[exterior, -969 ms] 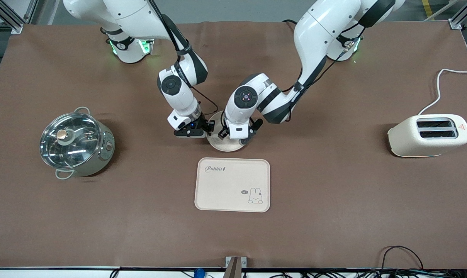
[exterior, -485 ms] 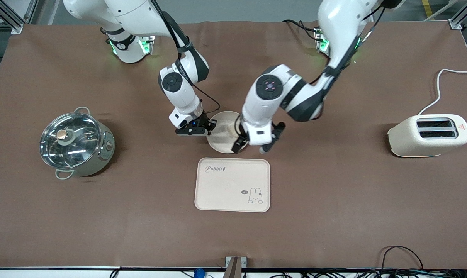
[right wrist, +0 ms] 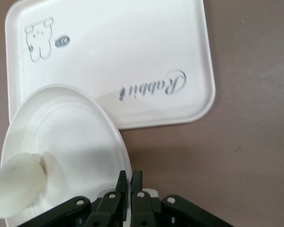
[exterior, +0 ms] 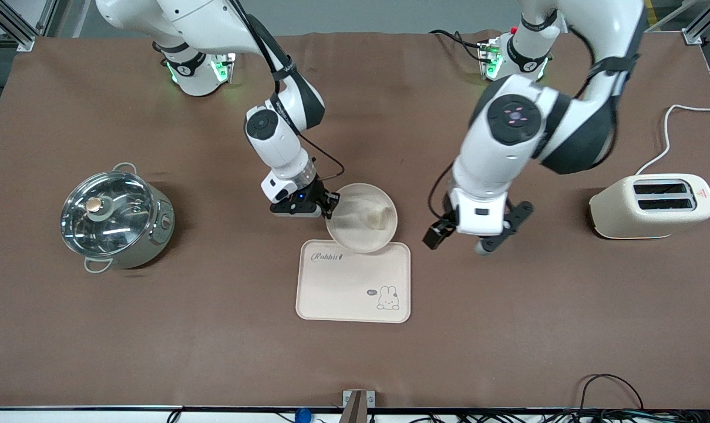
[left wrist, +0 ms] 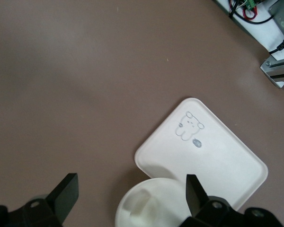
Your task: Place bun in plate and plate on tray
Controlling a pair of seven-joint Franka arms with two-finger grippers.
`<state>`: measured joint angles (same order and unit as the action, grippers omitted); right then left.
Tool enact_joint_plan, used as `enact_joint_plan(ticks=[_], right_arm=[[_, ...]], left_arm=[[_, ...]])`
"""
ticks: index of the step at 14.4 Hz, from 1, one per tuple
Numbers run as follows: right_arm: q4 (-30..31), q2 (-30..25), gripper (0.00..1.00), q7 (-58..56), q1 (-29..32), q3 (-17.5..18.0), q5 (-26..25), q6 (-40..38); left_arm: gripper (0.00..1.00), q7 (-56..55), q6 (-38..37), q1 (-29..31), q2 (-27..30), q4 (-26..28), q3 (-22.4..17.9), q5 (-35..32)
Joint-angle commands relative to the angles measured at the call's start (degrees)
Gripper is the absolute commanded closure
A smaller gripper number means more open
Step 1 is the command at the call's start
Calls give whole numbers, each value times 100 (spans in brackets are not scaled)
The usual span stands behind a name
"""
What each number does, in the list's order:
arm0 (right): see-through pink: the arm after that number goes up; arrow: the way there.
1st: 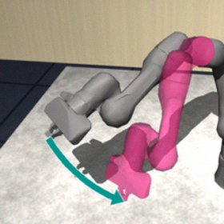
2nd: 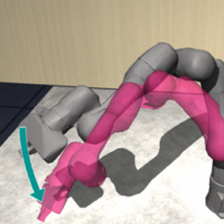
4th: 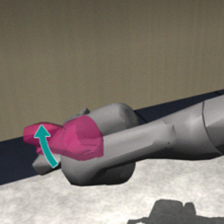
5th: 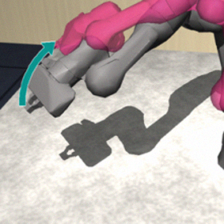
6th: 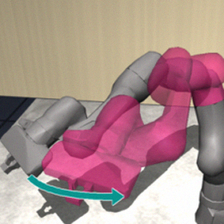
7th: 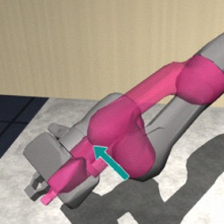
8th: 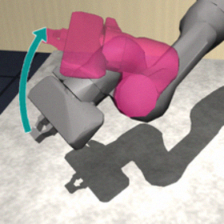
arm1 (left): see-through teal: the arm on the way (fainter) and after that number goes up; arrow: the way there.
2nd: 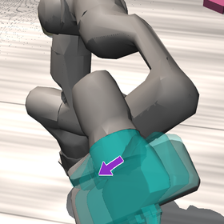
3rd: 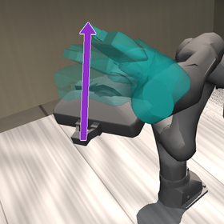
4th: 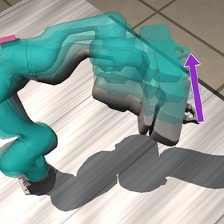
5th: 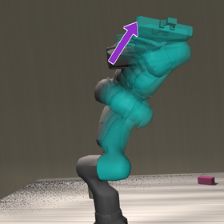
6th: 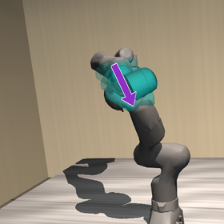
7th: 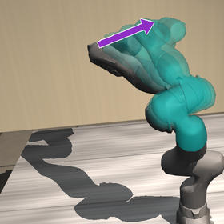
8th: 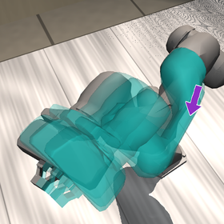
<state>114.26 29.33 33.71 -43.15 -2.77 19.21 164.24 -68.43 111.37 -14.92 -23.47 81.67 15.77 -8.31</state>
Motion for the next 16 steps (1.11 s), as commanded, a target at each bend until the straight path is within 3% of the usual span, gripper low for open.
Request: enact_joint_plan(ticks=[1, 6, 9, 13, 16], right_arm=[[-763, 537, 100, 127, 183, 31, 118, -15], [-1748, 1179, 100, 215, 684, 31, 101, -24], [-1925, 1452, 100, 171, 887, 31, 74, -7], [-2250, 1769, 100, 144, 870, 31, 101, 11], [-2216, 1760, 100, 188, 764, 31, 101, 29]], left_arm=[[0, 1135, -553, 374, 350, -134, 5, -109], [0, 3455, -1625, 1157, 1123, -134, 14, -74], [0, 4511, -2205, 1439, 1572, -116, 5, -21], [0, 5558, -2435, 1852, 2002, -12, -47, 390], [0, 5752, -2418, 1712, 2486, 541, -346, 515]])
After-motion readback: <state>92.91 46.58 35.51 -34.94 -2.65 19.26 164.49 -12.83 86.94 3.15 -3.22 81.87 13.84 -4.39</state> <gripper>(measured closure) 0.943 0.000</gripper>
